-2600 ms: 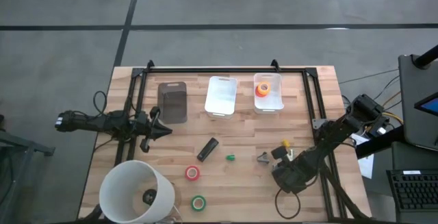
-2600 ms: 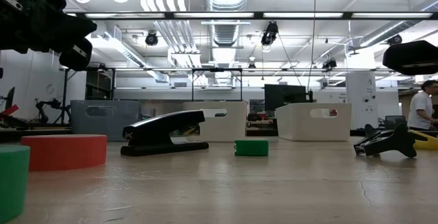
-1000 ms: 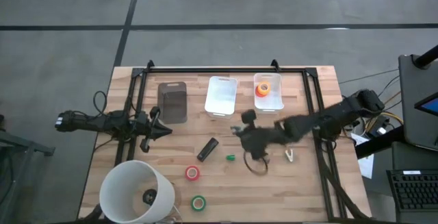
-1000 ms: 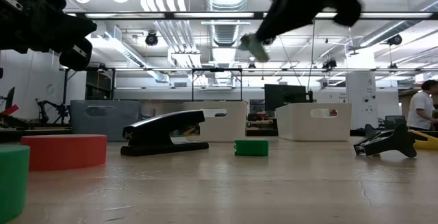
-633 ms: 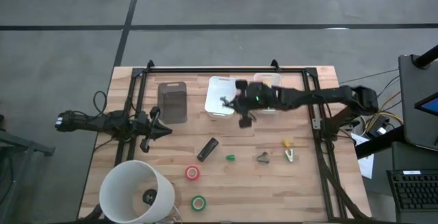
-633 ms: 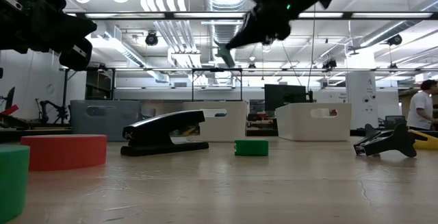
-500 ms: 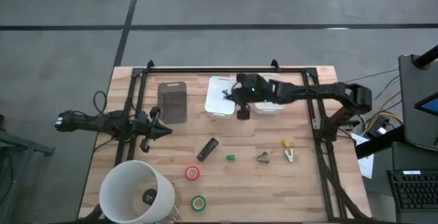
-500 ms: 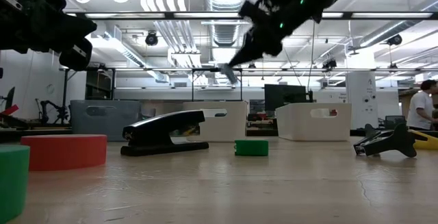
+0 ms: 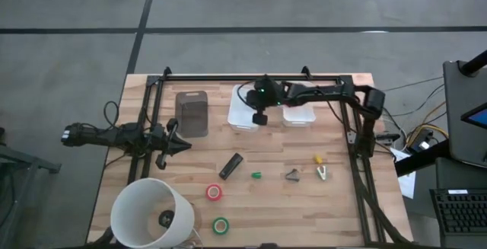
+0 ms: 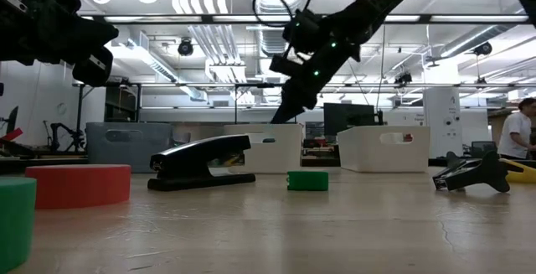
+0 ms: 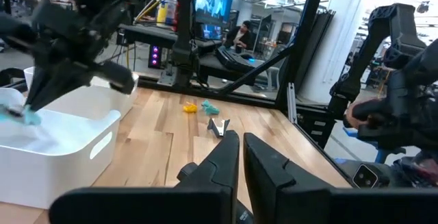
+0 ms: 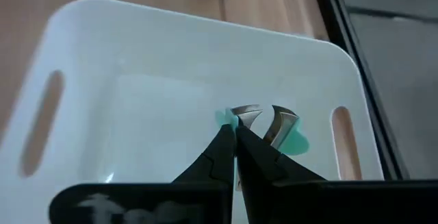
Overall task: Pick and place Stapler, Stapler remover, tape
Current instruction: Put the light blue stapler remover into the left white bin, then put the black stapler remover into the left white bin
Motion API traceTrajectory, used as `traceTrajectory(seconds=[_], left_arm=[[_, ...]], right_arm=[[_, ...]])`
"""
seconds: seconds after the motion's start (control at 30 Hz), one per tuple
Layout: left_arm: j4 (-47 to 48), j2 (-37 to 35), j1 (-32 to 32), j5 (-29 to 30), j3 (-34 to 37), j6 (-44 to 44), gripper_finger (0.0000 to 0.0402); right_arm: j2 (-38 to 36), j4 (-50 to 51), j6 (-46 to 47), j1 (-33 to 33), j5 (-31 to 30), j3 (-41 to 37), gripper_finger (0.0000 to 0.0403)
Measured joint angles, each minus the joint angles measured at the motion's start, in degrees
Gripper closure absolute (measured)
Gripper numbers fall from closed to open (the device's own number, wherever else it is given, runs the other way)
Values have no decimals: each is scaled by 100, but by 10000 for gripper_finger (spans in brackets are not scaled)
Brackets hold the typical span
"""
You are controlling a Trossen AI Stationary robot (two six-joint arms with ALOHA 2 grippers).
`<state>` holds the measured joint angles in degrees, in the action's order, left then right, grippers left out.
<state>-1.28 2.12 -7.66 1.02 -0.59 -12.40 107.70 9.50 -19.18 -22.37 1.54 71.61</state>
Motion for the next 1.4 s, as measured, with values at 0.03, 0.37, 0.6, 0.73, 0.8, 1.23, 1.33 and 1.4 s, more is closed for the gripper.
traceTrajectory(seconds=[0.03,0.37,0.6,0.73,0.8,1.23,1.33,1.4], left_arm=[[2,-1,0,0,1,0,376],[0,1,0,4,1,0,376],[0,-1,0,4,1,0,378],[0,1,0,4,1,0,376],[0,-1,0,4,1,0,377],[-2,-1,0,6,1,0,378],[0,-1,0,7,1,0,377],[0,-1,0,7,1,0,376]], right_arm=[[92,142,6,-28,2,100,394],[761,1096,400,-222,-9,945,394],[651,1188,380,-257,-15,977,353],[377,1334,378,-254,2,978,314],[215,1666,326,-223,34,971,298],[-2025,3203,809,989,1508,-312,278],[-2627,3195,1105,1554,1512,-810,284],[-2976,3128,1369,1928,1506,-1111,289]])
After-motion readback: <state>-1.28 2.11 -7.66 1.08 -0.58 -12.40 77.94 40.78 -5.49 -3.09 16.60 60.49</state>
